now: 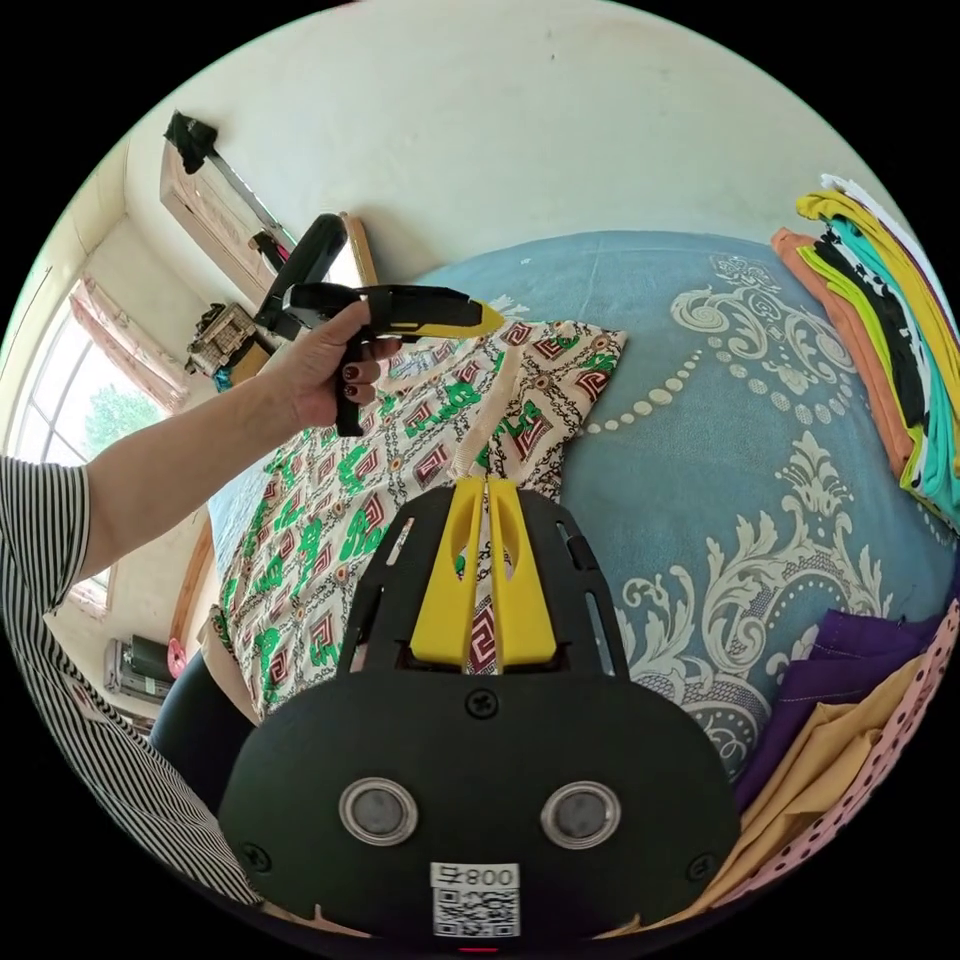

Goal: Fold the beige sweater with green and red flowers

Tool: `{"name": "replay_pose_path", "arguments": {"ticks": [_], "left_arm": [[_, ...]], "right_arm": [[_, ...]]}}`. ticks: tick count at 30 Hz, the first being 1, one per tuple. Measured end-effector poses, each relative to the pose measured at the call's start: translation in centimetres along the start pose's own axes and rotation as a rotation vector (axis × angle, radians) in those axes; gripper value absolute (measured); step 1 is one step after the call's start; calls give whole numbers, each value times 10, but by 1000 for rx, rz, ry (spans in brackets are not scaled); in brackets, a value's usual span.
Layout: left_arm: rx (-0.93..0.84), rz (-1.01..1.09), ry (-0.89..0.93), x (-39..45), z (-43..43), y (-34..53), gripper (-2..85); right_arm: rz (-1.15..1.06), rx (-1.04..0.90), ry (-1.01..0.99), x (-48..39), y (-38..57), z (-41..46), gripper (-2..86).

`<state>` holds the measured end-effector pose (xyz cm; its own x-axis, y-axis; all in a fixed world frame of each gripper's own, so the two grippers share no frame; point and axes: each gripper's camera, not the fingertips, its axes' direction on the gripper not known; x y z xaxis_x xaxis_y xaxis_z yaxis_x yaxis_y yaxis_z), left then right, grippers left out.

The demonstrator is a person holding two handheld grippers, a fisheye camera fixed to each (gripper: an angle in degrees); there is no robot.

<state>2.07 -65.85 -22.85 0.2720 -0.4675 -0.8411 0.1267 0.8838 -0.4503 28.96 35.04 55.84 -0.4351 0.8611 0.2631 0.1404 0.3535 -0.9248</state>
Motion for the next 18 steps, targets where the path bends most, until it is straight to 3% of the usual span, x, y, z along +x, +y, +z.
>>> {"name": "replay_pose_path", "arguments": {"ticks": [5, 11, 18], "left_arm": [[41, 113, 111, 10, -10, 11, 42], [-169, 254, 90, 39, 27, 18, 14], [-65, 293, 64, 40, -11, 33, 3]], "right_arm": [[39, 92, -23, 4, -7, 6, 1], [105, -55, 152, 9, -24, 53, 0], [171, -23, 160, 19, -30, 74, 0]]}}
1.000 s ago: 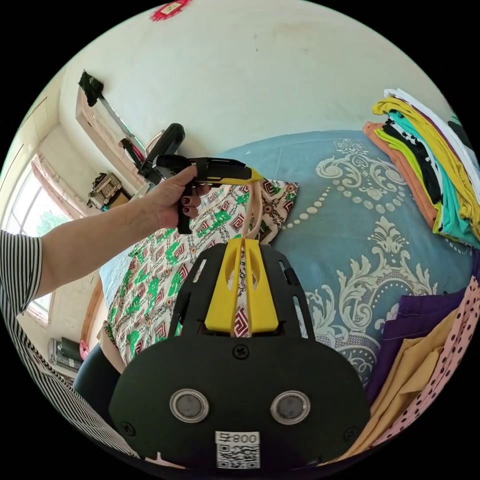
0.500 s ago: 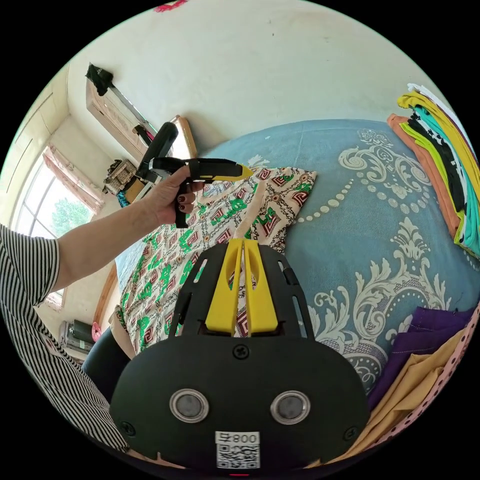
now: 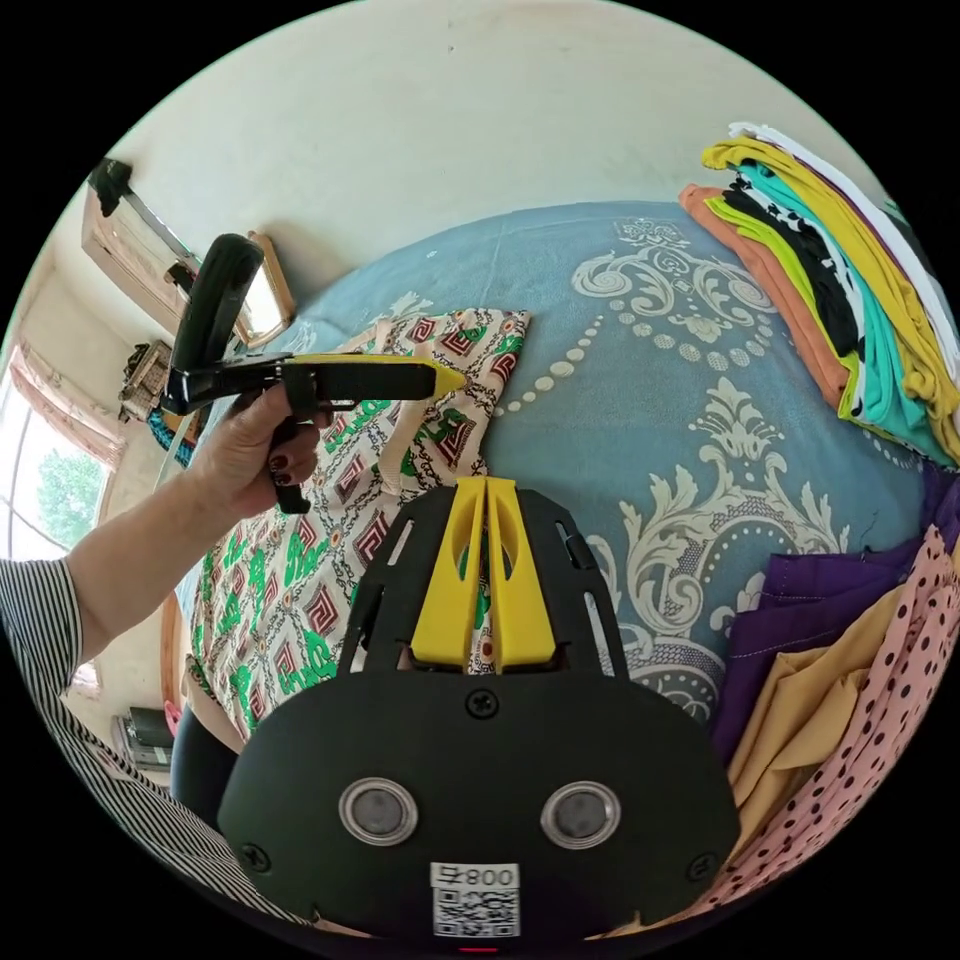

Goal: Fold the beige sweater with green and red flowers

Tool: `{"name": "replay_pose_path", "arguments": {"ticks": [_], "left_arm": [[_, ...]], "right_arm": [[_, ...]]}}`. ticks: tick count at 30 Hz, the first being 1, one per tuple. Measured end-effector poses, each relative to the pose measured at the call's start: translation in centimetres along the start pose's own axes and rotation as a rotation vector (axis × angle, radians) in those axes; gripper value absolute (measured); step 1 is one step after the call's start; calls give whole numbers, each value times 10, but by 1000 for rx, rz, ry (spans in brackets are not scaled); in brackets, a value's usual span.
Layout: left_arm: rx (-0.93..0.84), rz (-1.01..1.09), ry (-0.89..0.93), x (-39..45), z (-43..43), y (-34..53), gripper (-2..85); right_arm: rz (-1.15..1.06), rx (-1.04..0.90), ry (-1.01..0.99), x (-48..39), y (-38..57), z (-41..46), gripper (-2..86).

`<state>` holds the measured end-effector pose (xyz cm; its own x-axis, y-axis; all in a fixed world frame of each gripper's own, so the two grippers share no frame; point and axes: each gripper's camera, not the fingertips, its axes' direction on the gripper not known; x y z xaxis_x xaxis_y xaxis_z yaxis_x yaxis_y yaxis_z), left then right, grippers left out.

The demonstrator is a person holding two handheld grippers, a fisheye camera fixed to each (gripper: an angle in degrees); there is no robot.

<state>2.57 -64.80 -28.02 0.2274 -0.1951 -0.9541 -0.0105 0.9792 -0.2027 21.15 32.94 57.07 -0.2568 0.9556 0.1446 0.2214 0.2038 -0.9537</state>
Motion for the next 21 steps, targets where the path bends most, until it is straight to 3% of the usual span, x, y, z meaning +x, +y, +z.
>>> {"name": "replay_pose_path", "arguments": {"ticks": [4, 10, 14, 18, 21], "left_arm": [[-98, -18, -3, -8, 1, 12, 2], [-2, 0, 56, -7, -35, 36, 1], [-74, -5, 66, -10, -41, 54, 1], [20, 8, 66, -14, -83, 75, 2], [-69, -44, 76, -27, -93, 95, 2]], "right_arm": [[12, 7, 37, -6, -4, 16, 0], [-66, 103, -15, -36, -18, 32, 0], [-101, -45, 51, -50, -33, 82, 1], [-54, -15, 33, -45, -37, 94, 1], [-40, -16, 0, -45, -41, 110, 1]]}}
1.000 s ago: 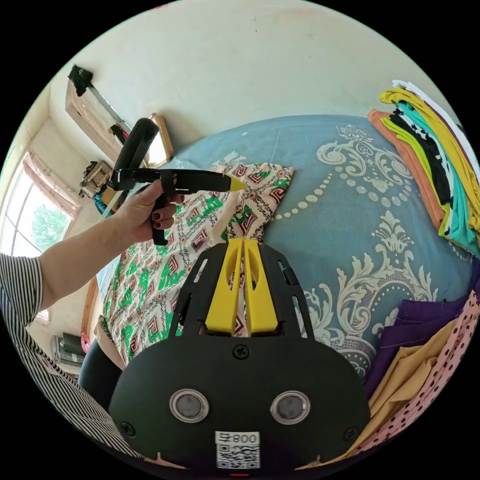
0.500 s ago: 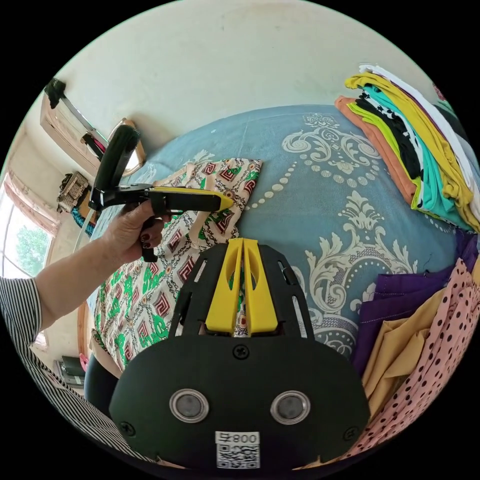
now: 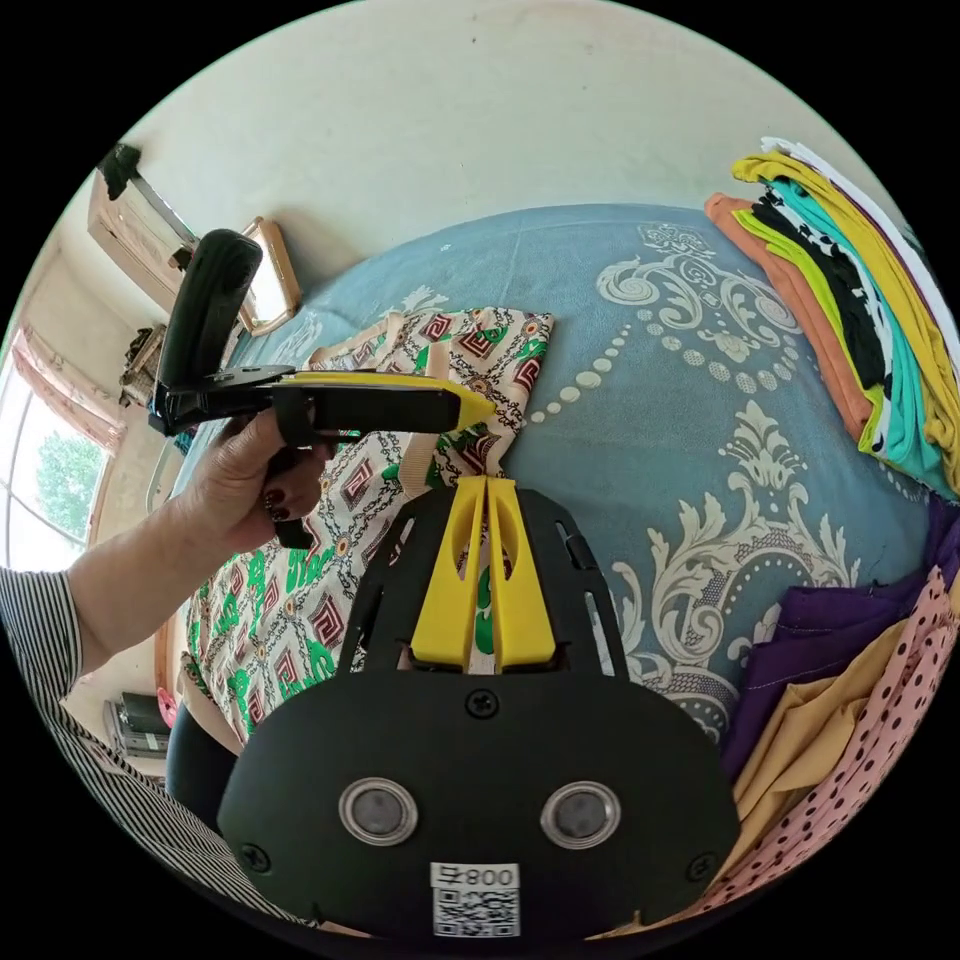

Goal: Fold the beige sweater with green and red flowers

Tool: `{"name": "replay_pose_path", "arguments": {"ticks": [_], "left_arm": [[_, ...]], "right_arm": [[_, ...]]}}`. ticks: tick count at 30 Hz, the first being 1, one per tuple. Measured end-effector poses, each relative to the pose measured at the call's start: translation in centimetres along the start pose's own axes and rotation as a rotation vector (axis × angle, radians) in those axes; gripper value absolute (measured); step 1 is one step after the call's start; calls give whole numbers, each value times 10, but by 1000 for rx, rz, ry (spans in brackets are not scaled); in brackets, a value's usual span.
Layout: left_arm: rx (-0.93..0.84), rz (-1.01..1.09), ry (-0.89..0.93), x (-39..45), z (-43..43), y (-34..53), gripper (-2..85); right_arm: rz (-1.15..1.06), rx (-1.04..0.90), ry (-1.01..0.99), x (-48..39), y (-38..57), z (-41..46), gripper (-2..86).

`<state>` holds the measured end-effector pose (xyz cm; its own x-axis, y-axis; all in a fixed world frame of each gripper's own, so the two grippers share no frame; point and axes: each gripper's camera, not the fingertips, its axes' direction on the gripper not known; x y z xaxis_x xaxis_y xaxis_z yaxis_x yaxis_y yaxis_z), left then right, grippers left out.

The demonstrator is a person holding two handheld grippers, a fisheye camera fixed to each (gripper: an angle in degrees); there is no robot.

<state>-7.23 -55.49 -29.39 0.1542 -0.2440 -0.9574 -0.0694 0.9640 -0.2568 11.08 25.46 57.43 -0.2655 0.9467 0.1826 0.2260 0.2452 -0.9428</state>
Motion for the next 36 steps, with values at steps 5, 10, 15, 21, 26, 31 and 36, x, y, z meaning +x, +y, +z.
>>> {"name": "replay_pose_path", "arguments": {"ticks": [5, 10, 15, 21, 26, 31, 36], "left_arm": [[165, -99, 62, -19, -68, 70, 5], [312, -353, -38, -48, -155, 191, 19], [473, -817, -277, -82, -255, 362, 44], [655, -1095, -225, -119, -306, 483, 78], [757, -1112, -120, -137, -324, 527, 78], [801, -1064, -68, -143, -342, 553, 72], [805, -1035, -85, -142, -357, 578, 32]], "right_arm": [[38, 64, -71, -4, 0, 14, 1], [61, 58, -123, -15, -3, 34, 1], [16, 5, -175, -45, -10, 56, 3], [-199, -115, -311, -140, -41, 115, 14], [-423, -216, -306, -252, -75, 186, 43], [-556, -263, -317, -340, -107, 253, 61], [-698, -309, -274, -422, -134, 317, 66]]}}
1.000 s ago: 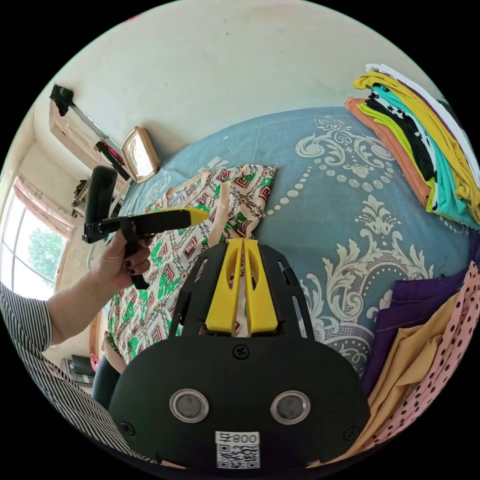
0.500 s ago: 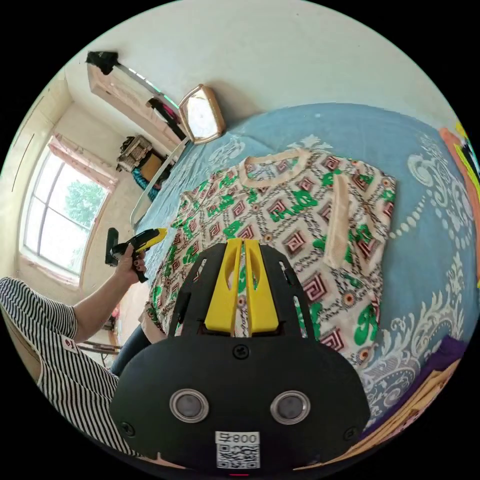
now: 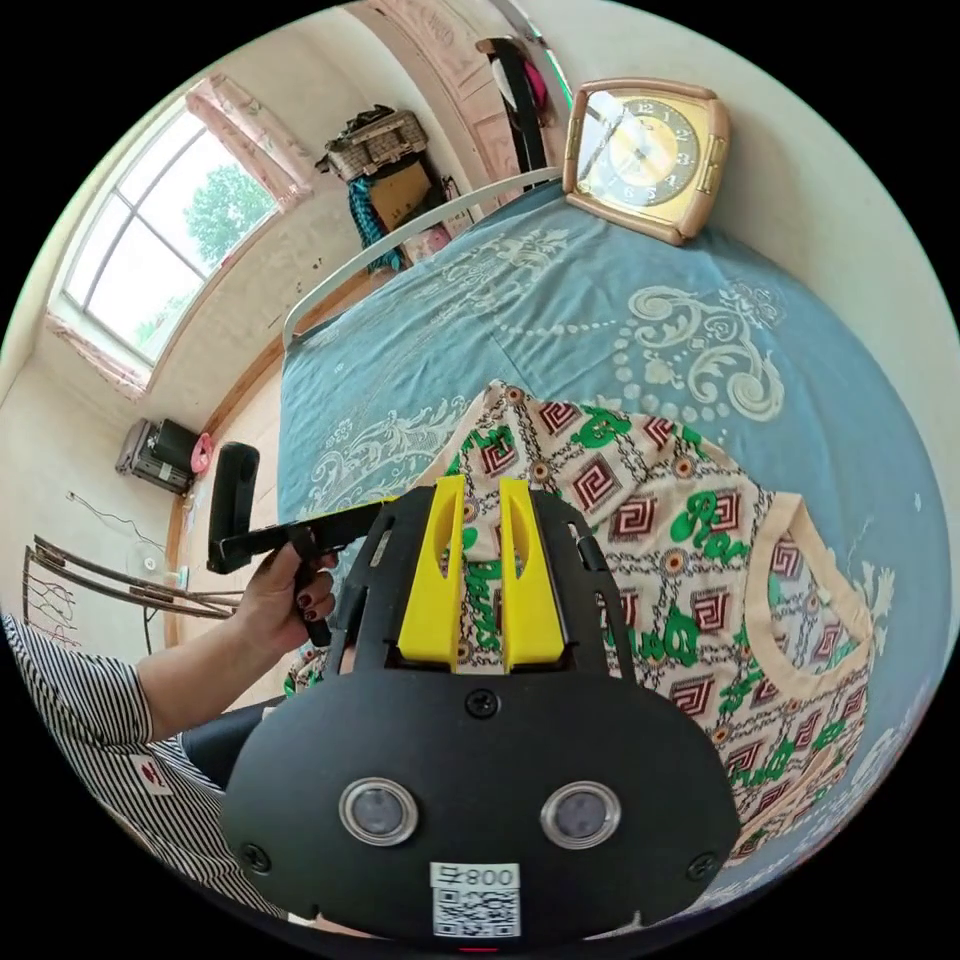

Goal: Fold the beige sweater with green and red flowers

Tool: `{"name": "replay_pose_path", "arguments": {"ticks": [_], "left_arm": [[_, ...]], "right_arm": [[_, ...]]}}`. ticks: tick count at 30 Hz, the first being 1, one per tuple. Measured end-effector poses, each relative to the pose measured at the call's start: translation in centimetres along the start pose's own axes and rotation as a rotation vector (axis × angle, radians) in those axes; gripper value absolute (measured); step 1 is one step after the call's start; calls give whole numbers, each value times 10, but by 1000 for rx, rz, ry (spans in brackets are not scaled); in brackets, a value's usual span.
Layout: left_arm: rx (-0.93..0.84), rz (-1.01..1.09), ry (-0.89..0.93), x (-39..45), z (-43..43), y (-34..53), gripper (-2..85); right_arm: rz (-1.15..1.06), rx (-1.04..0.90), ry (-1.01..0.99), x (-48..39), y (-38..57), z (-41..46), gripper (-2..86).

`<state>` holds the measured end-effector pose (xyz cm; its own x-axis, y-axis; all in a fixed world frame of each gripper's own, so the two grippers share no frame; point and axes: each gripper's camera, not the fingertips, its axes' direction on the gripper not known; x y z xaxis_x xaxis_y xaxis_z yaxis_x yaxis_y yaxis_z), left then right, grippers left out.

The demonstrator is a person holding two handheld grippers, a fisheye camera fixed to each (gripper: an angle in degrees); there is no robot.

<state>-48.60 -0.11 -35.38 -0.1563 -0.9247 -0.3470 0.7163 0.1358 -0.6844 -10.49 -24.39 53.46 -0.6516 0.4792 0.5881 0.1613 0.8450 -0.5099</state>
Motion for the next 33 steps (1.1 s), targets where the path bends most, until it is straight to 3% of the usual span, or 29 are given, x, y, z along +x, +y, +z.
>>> {"name": "replay_pose_path", "arguments": {"ticks": [11, 22, 25, 33], "left_arm": [[30, 32, -2, -9, -42, 11, 16], [26, 44, -23, 4, -60, 29, 14], [24, 87, -59, 19, -62, 36, 14], [1, 488, -150, 111, -52, 61, 15]], "right_arm": [[-165, -174, 260, -36, -119, 136, 73], [-185, -124, 314, -18, -152, 161, 23], [-139, -120, 221, 3, -161, 153, 12], [10, 48, -170, 106, -151, 60, 6]]}}
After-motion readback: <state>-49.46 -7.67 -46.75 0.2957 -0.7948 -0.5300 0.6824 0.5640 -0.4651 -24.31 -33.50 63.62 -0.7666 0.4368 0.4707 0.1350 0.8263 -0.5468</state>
